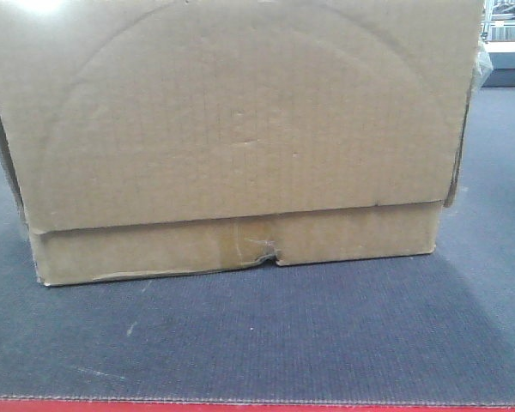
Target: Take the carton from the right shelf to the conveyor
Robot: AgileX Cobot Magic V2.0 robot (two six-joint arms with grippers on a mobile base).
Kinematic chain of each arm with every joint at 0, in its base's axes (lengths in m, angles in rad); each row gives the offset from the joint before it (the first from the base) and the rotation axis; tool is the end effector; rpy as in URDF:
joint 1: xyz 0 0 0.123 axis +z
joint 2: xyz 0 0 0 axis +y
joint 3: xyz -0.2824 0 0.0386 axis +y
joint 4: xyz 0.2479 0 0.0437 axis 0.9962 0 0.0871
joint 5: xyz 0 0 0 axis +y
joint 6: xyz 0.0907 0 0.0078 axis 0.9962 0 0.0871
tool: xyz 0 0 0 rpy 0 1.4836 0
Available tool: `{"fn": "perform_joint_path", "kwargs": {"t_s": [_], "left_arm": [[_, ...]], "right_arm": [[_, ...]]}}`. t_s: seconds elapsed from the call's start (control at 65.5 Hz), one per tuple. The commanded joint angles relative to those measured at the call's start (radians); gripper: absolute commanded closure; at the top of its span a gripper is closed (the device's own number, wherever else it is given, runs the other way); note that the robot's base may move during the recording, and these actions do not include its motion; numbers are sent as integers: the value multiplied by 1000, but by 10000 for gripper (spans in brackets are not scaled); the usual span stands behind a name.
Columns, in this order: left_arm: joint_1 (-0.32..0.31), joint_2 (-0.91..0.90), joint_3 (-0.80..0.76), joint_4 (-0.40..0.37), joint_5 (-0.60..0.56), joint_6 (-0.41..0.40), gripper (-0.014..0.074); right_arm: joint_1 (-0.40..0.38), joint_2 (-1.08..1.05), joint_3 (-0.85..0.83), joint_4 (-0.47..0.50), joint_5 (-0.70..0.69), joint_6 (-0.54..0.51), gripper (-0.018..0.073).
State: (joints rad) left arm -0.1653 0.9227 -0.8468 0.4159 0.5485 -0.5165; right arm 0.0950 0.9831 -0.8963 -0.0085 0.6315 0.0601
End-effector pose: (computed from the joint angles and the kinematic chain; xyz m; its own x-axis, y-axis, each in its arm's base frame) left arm 0.1895 -0.0121 0.3536 -0.4624 -0.0769 -0.8833 -0.0947 0.9948 -0.0371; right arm 0.1989 0.0185 0.3476 -0.5914 -0.0029 -0.8064 -0.0594 0.9974 0.0400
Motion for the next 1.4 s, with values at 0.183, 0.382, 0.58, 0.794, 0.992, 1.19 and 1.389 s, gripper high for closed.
{"fn": "perform_joint_path", "kwargs": {"t_s": [0.183,0.382,0.58,0.794,0.992,1.19,1.389], "left_arm": [[19,-267,270,-4,-154,44,596],[19,-478,387,-4,-172,65,596],[19,-626,405,-4,-174,65,596],[19,-688,405,-2,-174,65,596],[19,-692,405,-2,-174,65,596],[19,-692,405,-2,-174,65,596],[19,-692,405,-2,-174,65,596]], "right_arm": [[-6,-305,298,-12,-224,-19,627],[-6,-532,438,-12,-287,-52,627],[-6,-768,487,-12,-295,-54,627],[-6,-897,487,-12,-311,-54,627],[-6,-900,487,-12,-330,-54,627],[-6,-900,487,-12,-330,-54,627],[-6,-900,487,-12,-330,-54,627]]}}
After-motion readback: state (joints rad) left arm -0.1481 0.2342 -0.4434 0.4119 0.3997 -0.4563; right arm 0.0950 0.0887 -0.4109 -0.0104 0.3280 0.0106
